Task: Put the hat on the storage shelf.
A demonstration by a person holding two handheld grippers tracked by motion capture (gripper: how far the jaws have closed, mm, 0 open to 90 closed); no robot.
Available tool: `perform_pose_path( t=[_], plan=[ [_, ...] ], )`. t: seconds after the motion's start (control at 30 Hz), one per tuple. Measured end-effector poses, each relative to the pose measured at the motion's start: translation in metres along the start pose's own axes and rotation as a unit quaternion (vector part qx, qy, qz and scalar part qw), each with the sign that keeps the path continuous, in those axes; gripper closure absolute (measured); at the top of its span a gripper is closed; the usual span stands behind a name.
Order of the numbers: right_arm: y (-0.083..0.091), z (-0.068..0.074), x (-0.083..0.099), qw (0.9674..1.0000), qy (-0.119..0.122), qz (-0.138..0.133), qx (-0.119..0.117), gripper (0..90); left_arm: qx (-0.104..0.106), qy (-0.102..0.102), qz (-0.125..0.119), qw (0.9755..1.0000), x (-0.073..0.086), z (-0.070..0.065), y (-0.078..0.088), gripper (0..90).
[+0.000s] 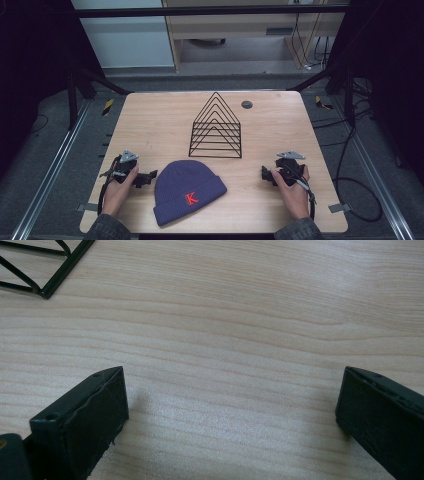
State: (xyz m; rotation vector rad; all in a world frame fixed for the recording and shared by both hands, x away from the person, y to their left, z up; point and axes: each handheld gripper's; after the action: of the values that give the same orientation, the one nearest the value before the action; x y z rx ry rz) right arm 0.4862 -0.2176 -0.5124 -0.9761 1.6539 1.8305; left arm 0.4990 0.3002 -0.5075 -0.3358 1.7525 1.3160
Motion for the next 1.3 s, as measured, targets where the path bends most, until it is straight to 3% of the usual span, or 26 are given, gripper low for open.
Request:
perform_pose_path(
  t=[0.07,0.17,0.27,0.3,0.43,0.6,0.7,0.77,0.93,1.03,1.3],
  plan=[
    [-0.001,0.0,-0.001,1.0,-0.003,-0.002,0.001,0.6,-0.005,-0.004,0.003,1.0,0.0,-0.001,-0.001,0.0],
    [-0.002,0.001,-0.001,1.0,0.0,0.0,0.003,0.6,-0.013,-0.027,0.013,0.9995,-0.002,-0.002,-0.004,0.0],
    [-0.002,0.001,-0.002,1.0,0.004,0.0,0.0,1.7,-0.014,-0.025,0.026,0.9993,-0.007,-0.001,-0.003,1.3],
    [-0.001,0.001,-0.002,1.0,0.006,0.0,-0.002,5.2,-0.018,-0.02,0.019,0.9995,-0.011,0.0,0.001,5.7],
    [0.009,0.007,-0.008,0.9994,0.021,-0.022,-0.016,8.3,-0.024,0.005,-0.022,0.9995,-0.019,0.003,0.018,6.0],
    [0.026,0.026,-0.012,0.9963,0.057,-0.039,-0.052,11.5,-0.017,0.031,-0.025,0.999,-0.025,-0.003,0.038,6.9],
    [0.034,0.035,-0.012,0.9938,0.071,-0.038,-0.076,14.5,-0.012,0.015,-0.024,0.9995,-0.032,-0.014,0.047,10.2],
    [0.034,0.04,-0.012,0.9923,0.09,-0.032,-0.079,17.4,-0.004,0.0,-0.031,0.9995,-0.036,-0.023,0.051,10.7],
    [0.033,0.048,-0.013,0.9885,0.111,-0.027,-0.099,24.1,-0.003,-0.01,0.0,0.9999,-0.04,-0.039,0.045,16.1],
    [0.034,0.048,-0.013,0.9876,0.115,-0.029,-0.103,25.4,0.002,-0.008,0.014,0.9999,-0.042,-0.046,0.041,23.3],
    [0.032,0.049,-0.012,0.9868,0.121,-0.023,-0.105,25.6,0.022,-0.028,0.056,0.9978,-0.044,-0.063,0.029,35.1]
  ],
)
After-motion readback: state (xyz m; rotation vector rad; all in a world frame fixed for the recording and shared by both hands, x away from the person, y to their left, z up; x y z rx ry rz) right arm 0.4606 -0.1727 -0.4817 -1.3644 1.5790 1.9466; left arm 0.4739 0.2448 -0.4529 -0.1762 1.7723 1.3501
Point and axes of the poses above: each handheld gripper's, and its own axes: y roughly backward along the jaws, x roughly out of its underside, z roughly to its left, and after that the axes turned 4 degrees about -z, right-handed
